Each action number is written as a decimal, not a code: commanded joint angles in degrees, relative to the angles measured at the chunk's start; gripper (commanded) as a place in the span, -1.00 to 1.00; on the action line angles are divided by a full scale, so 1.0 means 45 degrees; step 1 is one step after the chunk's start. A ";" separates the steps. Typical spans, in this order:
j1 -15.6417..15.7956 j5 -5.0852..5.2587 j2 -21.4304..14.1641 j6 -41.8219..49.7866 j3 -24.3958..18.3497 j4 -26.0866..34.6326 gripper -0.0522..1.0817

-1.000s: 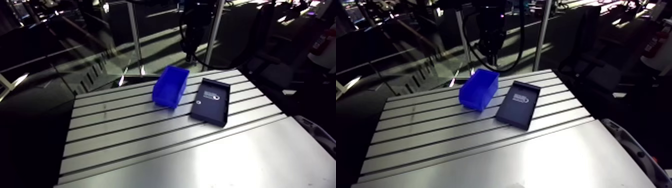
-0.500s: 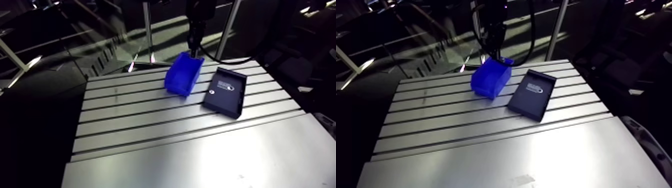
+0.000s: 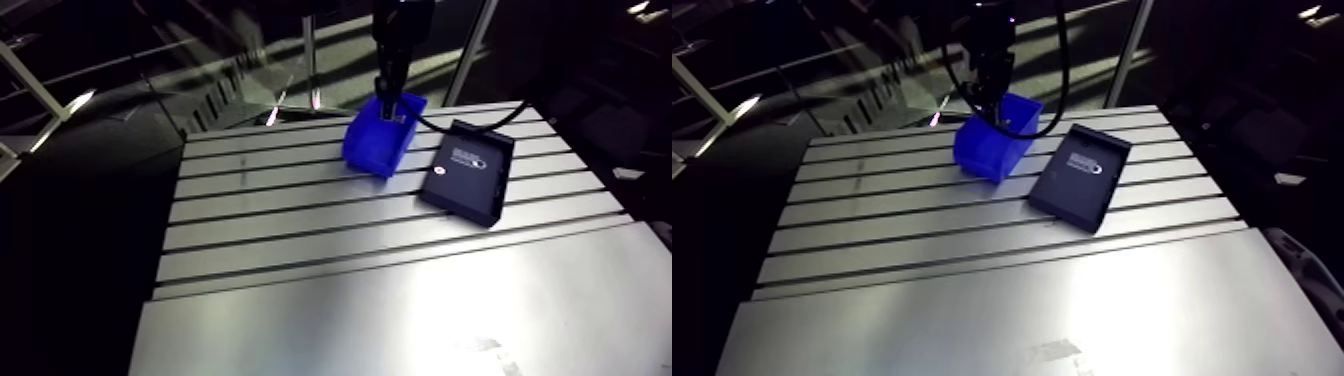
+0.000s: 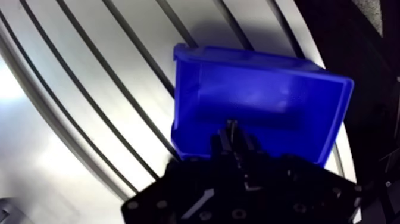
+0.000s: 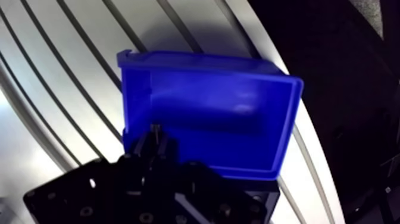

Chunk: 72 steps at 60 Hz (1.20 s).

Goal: Pick up the M10 bolt from the tray and put it into the blue bin.

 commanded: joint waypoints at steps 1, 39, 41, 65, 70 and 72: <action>0.0020 -0.0020 0.0234 0.0021 0.0338 -0.0724 0.98; 0.0059 -0.0021 0.1035 0.0392 0.0677 -0.1670 0.84; 0.0075 -0.0004 0.1019 0.0392 0.0693 -0.1670 0.67; 0.0059 -0.0342 0.0011 0.0877 0.0168 0.0129 -0.90; 0.0059 -0.0226 -0.0519 0.1131 -0.0491 0.1330 -0.90; 0.0059 -0.0167 -0.0659 0.1333 -0.0777 0.1702 -0.90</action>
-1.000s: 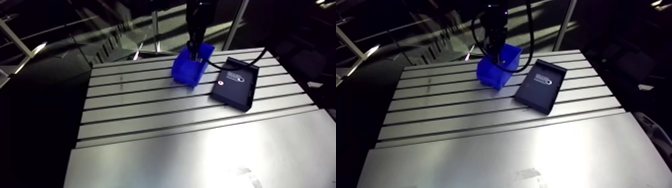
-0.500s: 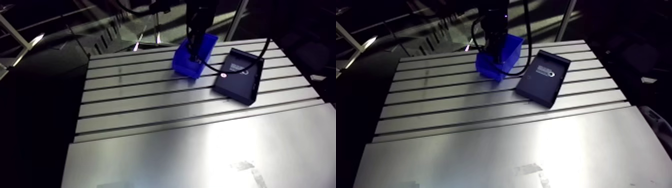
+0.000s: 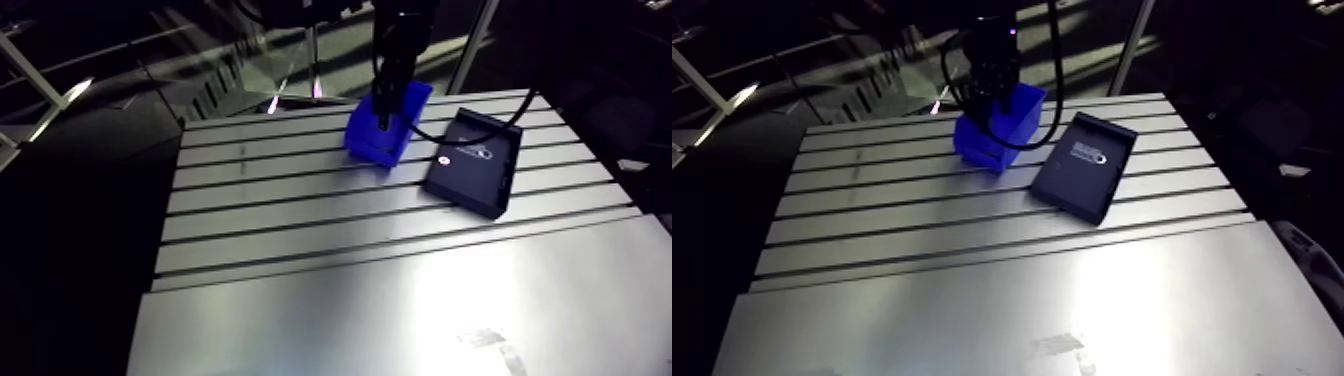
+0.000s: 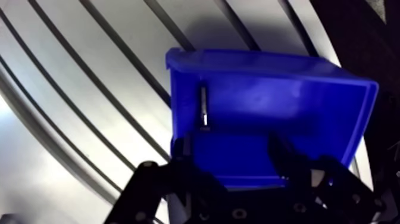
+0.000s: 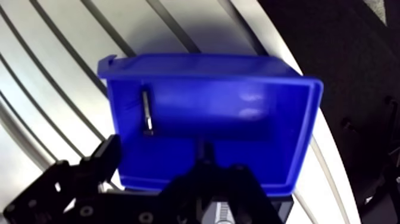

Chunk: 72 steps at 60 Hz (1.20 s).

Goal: Pick up the M10 bolt from the tray and put it into the blue bin.

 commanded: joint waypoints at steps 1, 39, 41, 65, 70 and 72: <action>-0.0002 0.0076 -0.0999 0.0486 -0.1168 0.2293 -0.90; -0.0139 0.0477 -0.3046 1.0884 -0.3427 0.5814 -0.90; -0.0138 0.0477 -0.3137 1.1226 -0.3443 0.5816 -0.90; -0.0103 0.0359 -0.3072 1.3699 -0.4586 0.6631 -0.90; -0.0064 0.0415 -0.3095 1.3744 -0.4714 0.6734 -0.90; -0.0061 0.0434 -0.3078 1.3747 -0.4682 0.6735 -0.90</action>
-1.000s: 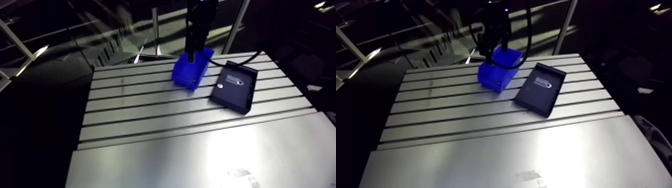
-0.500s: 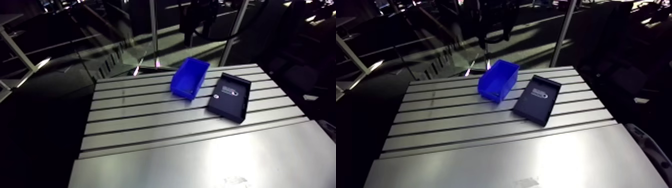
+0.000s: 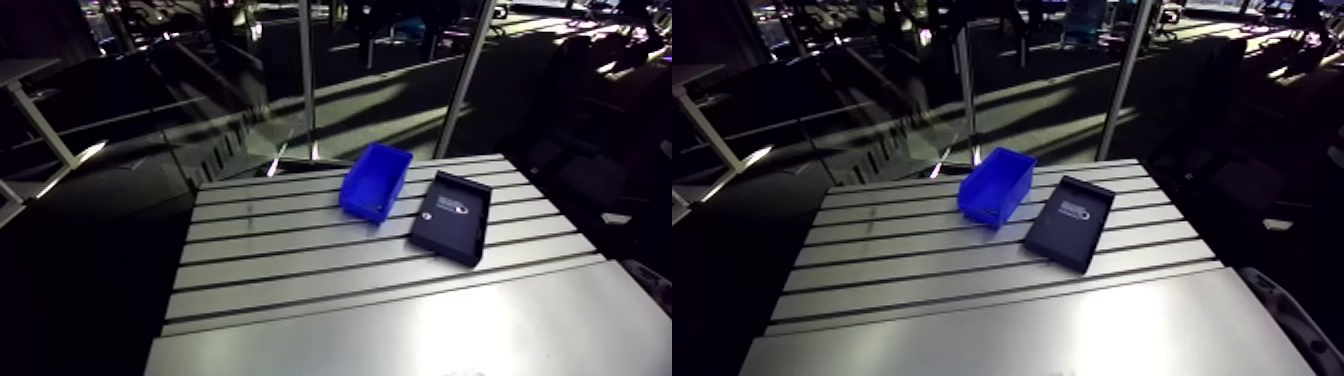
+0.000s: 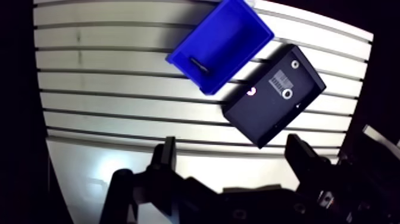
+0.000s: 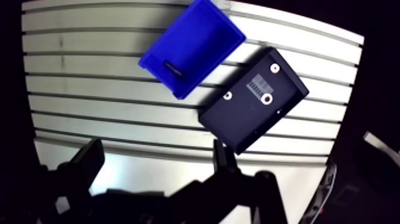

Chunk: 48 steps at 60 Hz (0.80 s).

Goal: Pick up the M10 bolt from the tray and put it into the blue bin.

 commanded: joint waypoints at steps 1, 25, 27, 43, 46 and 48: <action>0.0084 0.0039 -0.0310 0.3114 -0.0888 0.0967 -0.90; 0.0406 -0.0041 -0.0340 0.3072 -0.0472 0.0742 -0.89; 0.0500 -0.0058 -0.0378 0.3072 -0.0452 0.0734 -0.89; 0.0809 -0.0100 -0.0596 0.3111 -0.0319 0.0713 -0.89; 0.0829 -0.0083 -0.0616 0.3128 -0.0277 0.0713 -0.89; 0.0829 -0.0047 -0.0619 0.3130 -0.0274 0.0713 -0.89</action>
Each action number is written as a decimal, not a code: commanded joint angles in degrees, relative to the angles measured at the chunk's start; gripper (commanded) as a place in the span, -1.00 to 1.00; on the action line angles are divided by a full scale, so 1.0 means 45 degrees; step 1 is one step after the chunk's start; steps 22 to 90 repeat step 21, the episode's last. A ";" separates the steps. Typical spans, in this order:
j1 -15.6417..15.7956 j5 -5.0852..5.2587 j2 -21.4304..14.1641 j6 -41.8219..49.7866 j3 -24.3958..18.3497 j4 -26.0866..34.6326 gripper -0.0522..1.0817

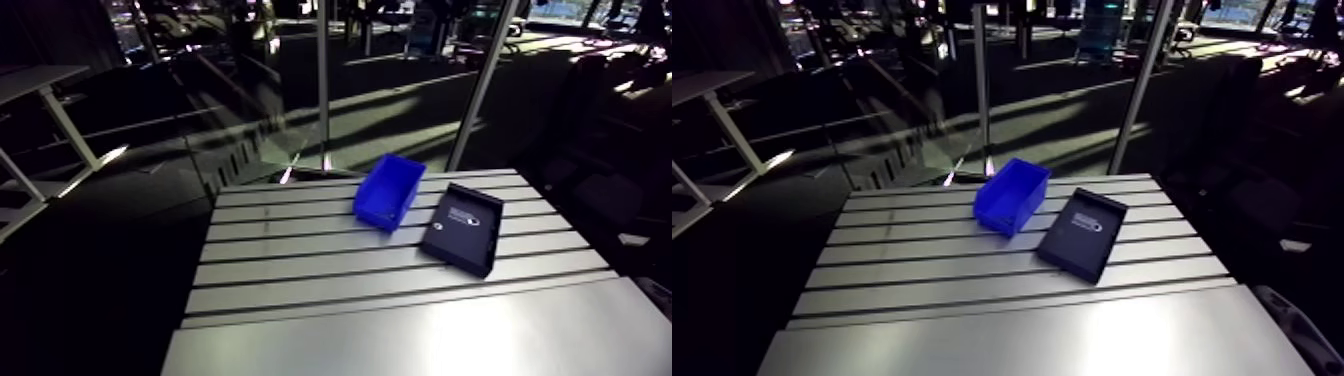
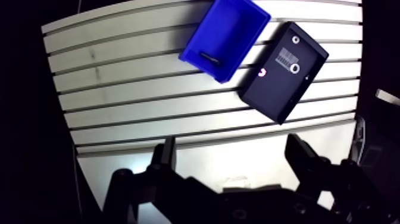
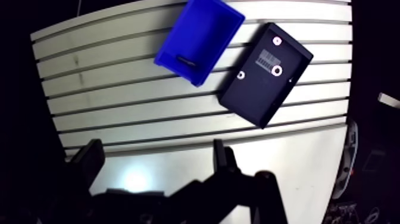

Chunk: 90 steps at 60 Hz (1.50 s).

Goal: Pick up the M10 bolt from the tray and put it into the blue bin.

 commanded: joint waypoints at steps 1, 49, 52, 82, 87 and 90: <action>0.0140 0.0040 -0.0116 0.0047 0.0152 -0.0026 -0.89; 0.0140 0.0083 -0.0100 0.0070 0.0250 -0.0137 -0.89; 0.0140 0.0083 -0.0100 0.0070 0.0250 -0.0137 -0.89; 0.0140 0.0083 -0.0100 0.0070 0.0250 -0.0137 -0.89; 0.0140 0.0083 -0.0100 0.0070 0.0250 -0.0137 -0.89; 0.0140 0.0083 -0.0100 0.0070 0.0250 -0.0137 -0.89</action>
